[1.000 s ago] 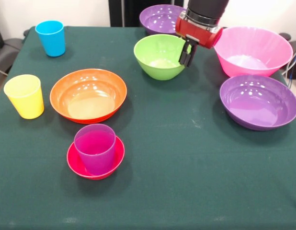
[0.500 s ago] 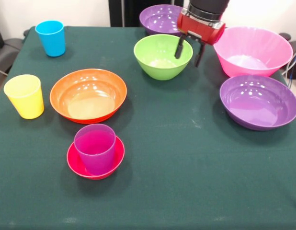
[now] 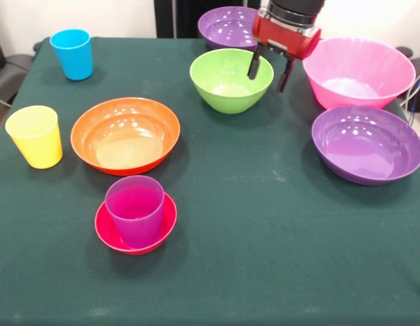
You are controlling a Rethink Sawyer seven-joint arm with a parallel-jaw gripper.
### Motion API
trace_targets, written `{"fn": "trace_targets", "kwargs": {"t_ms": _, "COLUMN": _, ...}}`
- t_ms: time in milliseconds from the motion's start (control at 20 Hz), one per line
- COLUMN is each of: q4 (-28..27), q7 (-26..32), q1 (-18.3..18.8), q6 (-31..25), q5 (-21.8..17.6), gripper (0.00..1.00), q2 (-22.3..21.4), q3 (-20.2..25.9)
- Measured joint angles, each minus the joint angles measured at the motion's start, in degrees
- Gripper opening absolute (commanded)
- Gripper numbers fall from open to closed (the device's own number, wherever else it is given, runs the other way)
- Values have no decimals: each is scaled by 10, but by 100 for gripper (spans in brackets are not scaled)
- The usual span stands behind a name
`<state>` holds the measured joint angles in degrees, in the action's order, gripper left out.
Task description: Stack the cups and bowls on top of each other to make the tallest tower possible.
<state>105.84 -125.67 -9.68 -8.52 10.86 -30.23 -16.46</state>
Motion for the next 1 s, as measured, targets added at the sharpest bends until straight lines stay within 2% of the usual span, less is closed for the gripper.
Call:
{"fn": "trace_targets", "kwargs": {"t_ms": 400, "q4": 23, "q7": 0, "q1": 9, "q6": 2, "q5": 0, "gripper": 100, "q2": 2, "q3": 6}}
{"fn": "trace_targets", "kwargs": {"t_ms": 1000, "q4": 43, "q7": 0, "q1": 22, "q6": 36, "q5": 0, "gripper": 100, "q2": 13, "q3": 17}}
